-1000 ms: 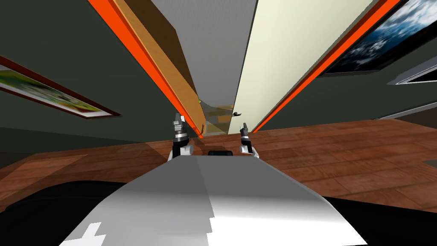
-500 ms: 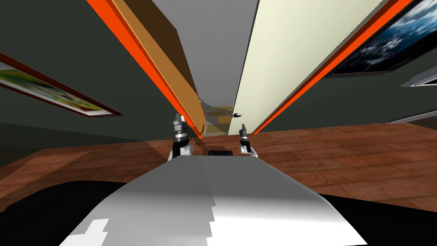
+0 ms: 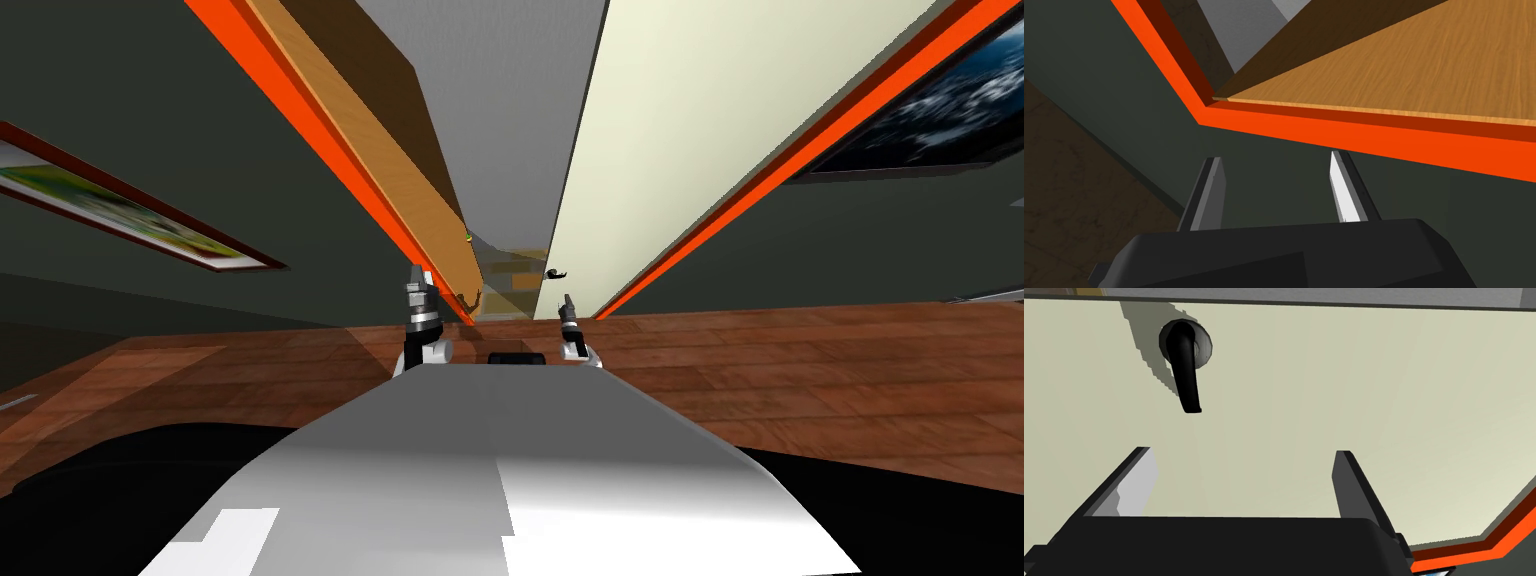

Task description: Push the door open

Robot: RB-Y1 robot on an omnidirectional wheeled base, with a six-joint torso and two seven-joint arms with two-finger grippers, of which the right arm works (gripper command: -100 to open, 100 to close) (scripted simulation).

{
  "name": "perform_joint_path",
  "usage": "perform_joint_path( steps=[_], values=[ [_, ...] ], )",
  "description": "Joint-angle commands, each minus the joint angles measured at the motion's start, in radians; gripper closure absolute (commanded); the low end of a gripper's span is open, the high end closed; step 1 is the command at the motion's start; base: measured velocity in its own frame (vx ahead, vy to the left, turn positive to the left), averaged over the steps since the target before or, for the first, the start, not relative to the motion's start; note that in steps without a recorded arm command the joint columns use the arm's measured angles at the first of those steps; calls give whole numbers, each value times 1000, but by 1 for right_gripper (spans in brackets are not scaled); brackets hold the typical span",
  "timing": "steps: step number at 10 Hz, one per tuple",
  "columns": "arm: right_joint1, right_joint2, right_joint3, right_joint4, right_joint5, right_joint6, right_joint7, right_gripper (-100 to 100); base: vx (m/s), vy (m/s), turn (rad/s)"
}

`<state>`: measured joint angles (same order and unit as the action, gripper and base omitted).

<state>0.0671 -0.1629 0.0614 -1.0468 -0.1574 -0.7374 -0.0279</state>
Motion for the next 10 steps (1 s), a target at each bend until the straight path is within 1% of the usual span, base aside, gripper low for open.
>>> perform_joint_path(
  steps=[1, 5, 8, 9, 10],
  values=[
    [-22, -5, 5, 50, -4, -6, -7, -100, 82, -100, 57],
    [-65, -16, 18, 159, -13, -25, -21, -100, 80, -65, 55],
    [-92, -22, 25, 226, -19, -37, -31, -100, 75, -71, 49],
    [-107, -26, 29, 263, -22, -44, -36, -100, 100, -79, 64],
    [-113, -28, 31, 278, -23, -47, -38, -100, 109, -94, 48]
  ],
)
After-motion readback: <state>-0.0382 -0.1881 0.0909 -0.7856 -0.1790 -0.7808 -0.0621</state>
